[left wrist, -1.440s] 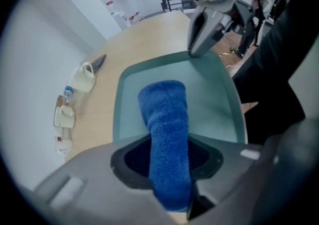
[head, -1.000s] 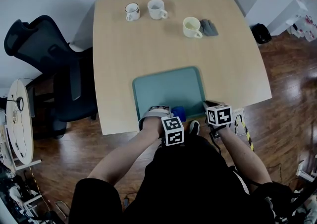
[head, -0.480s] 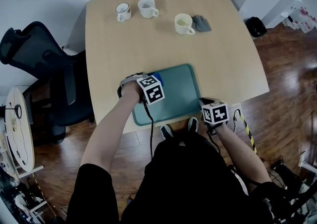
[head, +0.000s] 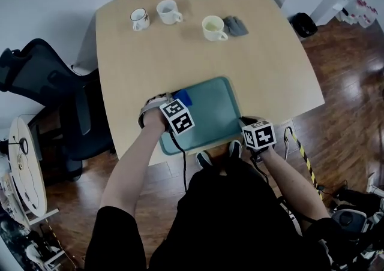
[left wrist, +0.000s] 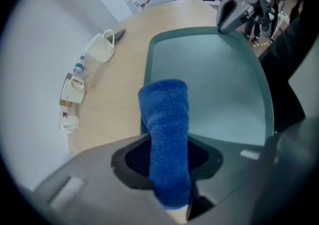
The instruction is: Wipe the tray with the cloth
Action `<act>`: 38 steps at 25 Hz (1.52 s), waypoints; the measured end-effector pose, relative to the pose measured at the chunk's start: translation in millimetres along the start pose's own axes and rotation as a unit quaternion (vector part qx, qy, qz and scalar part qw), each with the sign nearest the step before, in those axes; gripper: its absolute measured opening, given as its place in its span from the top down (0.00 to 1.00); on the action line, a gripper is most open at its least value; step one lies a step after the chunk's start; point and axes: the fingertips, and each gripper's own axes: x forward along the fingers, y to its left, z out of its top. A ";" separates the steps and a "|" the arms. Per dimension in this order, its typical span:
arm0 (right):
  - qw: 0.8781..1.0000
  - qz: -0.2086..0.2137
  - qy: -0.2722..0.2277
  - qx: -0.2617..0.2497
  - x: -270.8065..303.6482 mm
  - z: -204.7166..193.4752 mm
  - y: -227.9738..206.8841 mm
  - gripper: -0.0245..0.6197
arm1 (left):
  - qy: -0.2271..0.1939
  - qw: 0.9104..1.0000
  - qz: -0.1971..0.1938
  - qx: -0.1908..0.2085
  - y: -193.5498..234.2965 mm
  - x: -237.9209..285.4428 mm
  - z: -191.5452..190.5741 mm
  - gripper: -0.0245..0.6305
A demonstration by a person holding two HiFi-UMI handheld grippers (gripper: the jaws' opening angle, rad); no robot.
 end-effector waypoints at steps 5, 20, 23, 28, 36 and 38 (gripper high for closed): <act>1.000 0.001 0.002 0.000 0.2 0.7 -3.1 0.92 | -0.038 0.999 -0.020 0.013 -56.2 -17.2 20.8 0.74; 1.000 -0.002 0.003 0.001 2.7 3.3 -1.9 0.92 | -0.073 0.993 -0.088 0.029 -134.7 -33.6 -0.2 0.73; 1.000 -0.001 0.002 0.002 3.6 3.2 -0.1 0.92 | -0.063 0.994 -0.084 0.020 -104.9 -25.4 -6.4 0.73; 1.000 -0.006 -0.002 0.002 1.0 4.3 -1.3 0.92 | -0.032 0.998 -0.062 0.001 -35.7 -5.7 -22.3 0.73; 1.000 -0.008 -0.004 0.003 2.4 4.0 0.0 0.92 | 0.008 1.000 0.024 0.007 33.9 8.7 -39.5 0.73; 1.000 -0.008 -0.004 0.003 2.3 3.8 -0.9 0.92 | 0.006 0.999 0.037 0.018 29.4 7.5 -37.8 0.74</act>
